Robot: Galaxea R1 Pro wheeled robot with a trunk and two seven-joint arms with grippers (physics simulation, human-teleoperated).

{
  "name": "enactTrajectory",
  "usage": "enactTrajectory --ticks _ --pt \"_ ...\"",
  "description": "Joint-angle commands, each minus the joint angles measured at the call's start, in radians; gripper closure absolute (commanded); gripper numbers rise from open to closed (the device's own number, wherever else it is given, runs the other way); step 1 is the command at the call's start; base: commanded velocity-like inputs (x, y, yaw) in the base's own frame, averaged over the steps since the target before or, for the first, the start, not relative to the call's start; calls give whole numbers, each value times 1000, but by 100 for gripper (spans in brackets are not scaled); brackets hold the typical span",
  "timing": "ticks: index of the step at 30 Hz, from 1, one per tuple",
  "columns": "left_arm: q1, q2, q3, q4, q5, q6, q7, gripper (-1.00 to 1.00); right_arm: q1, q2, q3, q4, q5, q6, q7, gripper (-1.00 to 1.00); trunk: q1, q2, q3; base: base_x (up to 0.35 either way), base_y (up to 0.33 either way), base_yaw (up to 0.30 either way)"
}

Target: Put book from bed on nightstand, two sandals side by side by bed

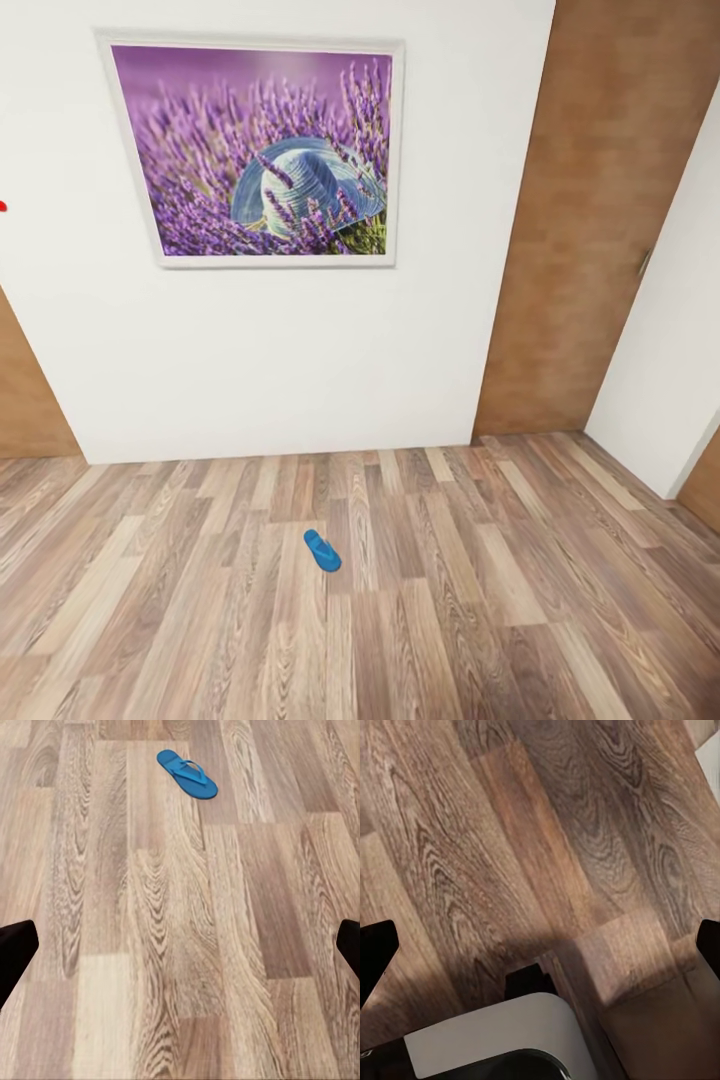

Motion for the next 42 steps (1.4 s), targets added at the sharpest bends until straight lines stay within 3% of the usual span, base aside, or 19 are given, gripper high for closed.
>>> enactTrajectory --ticks 1,42 --pt "0 0 0 0 1 -2 0 -100 0 0 0 0 -10 -1 0 -100 0 0 -1 272 0 0" --pt "1 0 0 0 1 -2 0 -100 0 0 -1 0 -11 -1 0 -100 0 0 -1 272 0 0"
